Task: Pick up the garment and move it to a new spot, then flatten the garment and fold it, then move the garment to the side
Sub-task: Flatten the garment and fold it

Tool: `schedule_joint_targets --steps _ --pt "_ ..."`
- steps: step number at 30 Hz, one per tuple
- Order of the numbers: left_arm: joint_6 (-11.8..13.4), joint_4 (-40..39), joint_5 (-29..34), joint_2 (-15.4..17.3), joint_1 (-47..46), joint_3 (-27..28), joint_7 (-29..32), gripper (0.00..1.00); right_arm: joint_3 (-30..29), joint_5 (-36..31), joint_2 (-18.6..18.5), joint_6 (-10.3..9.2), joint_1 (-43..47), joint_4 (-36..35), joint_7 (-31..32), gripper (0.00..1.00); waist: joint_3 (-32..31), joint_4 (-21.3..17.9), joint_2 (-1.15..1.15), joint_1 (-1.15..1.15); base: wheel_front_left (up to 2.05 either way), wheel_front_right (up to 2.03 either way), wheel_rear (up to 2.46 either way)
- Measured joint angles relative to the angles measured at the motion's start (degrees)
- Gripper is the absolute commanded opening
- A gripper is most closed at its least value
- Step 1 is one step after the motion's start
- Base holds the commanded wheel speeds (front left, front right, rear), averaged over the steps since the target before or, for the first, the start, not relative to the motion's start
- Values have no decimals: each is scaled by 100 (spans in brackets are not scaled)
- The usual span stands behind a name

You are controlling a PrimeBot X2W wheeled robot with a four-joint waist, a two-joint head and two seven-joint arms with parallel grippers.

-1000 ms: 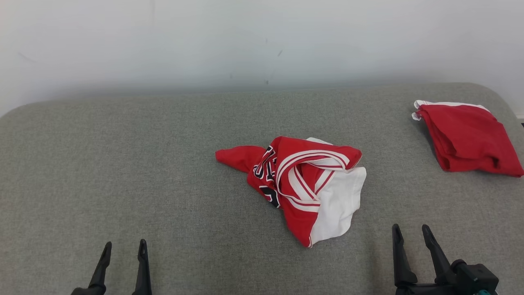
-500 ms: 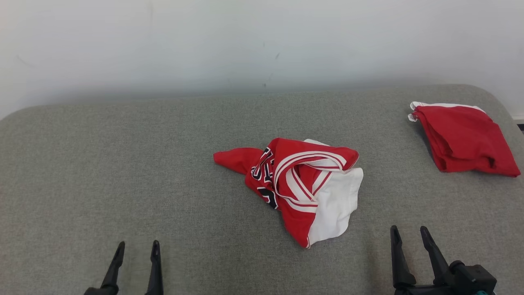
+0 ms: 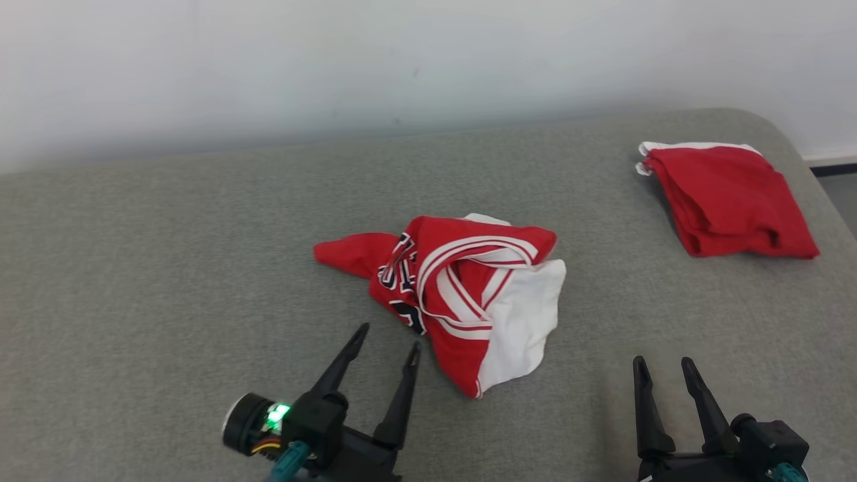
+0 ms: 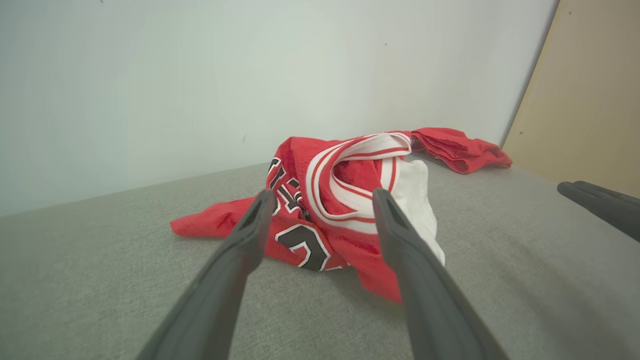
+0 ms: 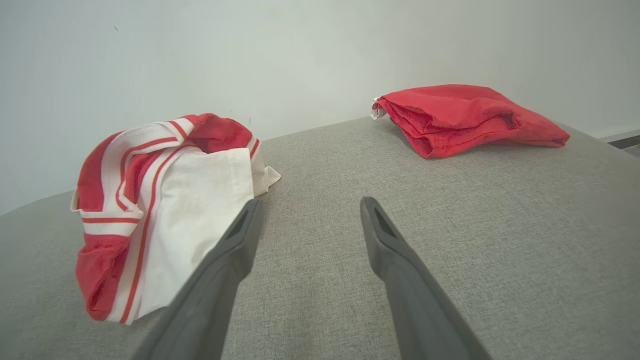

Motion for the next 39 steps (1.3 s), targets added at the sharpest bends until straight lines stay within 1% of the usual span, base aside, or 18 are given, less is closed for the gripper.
schedule_joint_targets --steps 5,11,13,22,23,24,25,27,30,34,39 --pt "-8 563 -127 0 -422 -402 0 100 -15 80 -1 0 -79 31 0 100 105 -290 0 0 0 0 0" --pt "68 1256 -210 0 -773 -686 0 100 -54 144 -1 0 -93 42 0 100 247 -641 0 0 0 0 0" --pt "94 1340 -216 -4 -807 -734 0 100 -55 165 -2 -1 -94 43 1 100 273 -693 0 0 0 0 0" --pt "470 2247 -231 -1 -1319 -1006 0 100 27 253 1 0 -201 68 0 100 453 -1011 0 0 0 0 0" --pt "515 2340 -242 -4 -1377 -1014 -1 91 26 253 0 -1 -201 66 0 100 457 -1033 0 1 0 0 0" --pt "557 2417 -282 -2 -1418 -1014 0 37 23 254 -2 0 -202 69 1 100 459 -1049 0 0 0 0 0" --pt "603 2453 -298 1 -1457 -1018 0 0 23 254 -1 0 -202 68 0 100 460 -1059 0 0 0 0 0" --pt "653 2523 -412 1 -1548 -1010 0 0 -11 269 -2 -1 -199 59 0 100 457 -1041 0 0 0 0 0" --pt "693 2380 -533 -2 -1596 -932 0 0 -62 279 -1 0 -190 54 0 100 452 -976 0 0 0 0 0" --pt "684 1827 -710 1 -1583 -825 0 0 -131 304 0 -1 -137 43 0 100 438 -806 0 0 0 0 0" --pt "695 1077 -855 -4 -1338 -632 1 0 -203 307 -3 -1 -35 33 -2 100 409 -436 0 0 0 0 0"
